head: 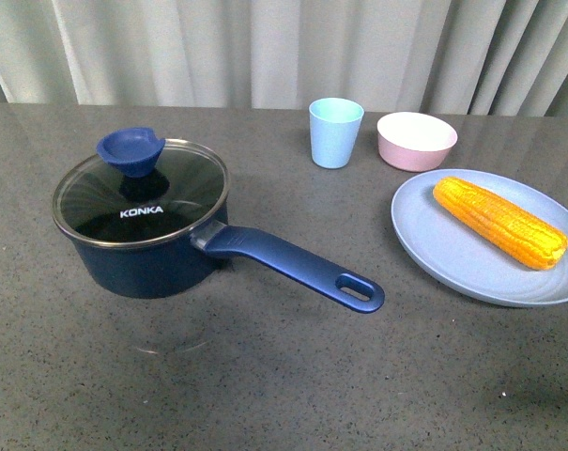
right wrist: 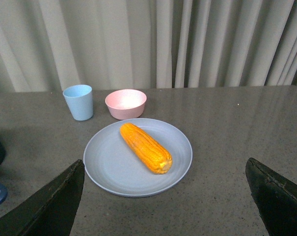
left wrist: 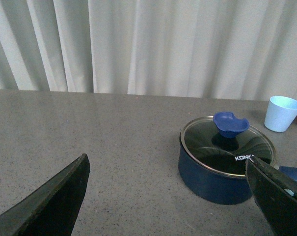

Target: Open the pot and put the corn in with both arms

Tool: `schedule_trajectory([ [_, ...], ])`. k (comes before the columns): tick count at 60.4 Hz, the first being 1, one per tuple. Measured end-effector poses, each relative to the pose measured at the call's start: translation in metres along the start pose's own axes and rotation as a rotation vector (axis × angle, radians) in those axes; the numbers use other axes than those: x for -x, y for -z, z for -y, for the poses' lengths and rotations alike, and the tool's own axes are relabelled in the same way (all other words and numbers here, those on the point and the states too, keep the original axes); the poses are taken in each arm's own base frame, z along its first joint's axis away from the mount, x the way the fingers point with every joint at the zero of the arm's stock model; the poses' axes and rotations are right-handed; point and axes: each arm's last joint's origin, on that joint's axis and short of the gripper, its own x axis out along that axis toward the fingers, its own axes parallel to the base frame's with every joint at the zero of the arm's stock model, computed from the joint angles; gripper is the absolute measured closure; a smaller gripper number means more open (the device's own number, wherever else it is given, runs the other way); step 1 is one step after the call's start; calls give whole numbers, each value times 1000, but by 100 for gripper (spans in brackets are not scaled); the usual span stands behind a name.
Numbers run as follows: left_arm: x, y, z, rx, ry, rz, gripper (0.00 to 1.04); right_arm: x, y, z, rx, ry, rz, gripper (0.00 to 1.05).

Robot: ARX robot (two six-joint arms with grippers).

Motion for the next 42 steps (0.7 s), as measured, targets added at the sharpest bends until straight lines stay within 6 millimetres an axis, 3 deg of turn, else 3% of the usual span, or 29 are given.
schedule_trajectory([
  [42,0,0,0,0,0,0,9,0,0,0,0,0,0,9],
])
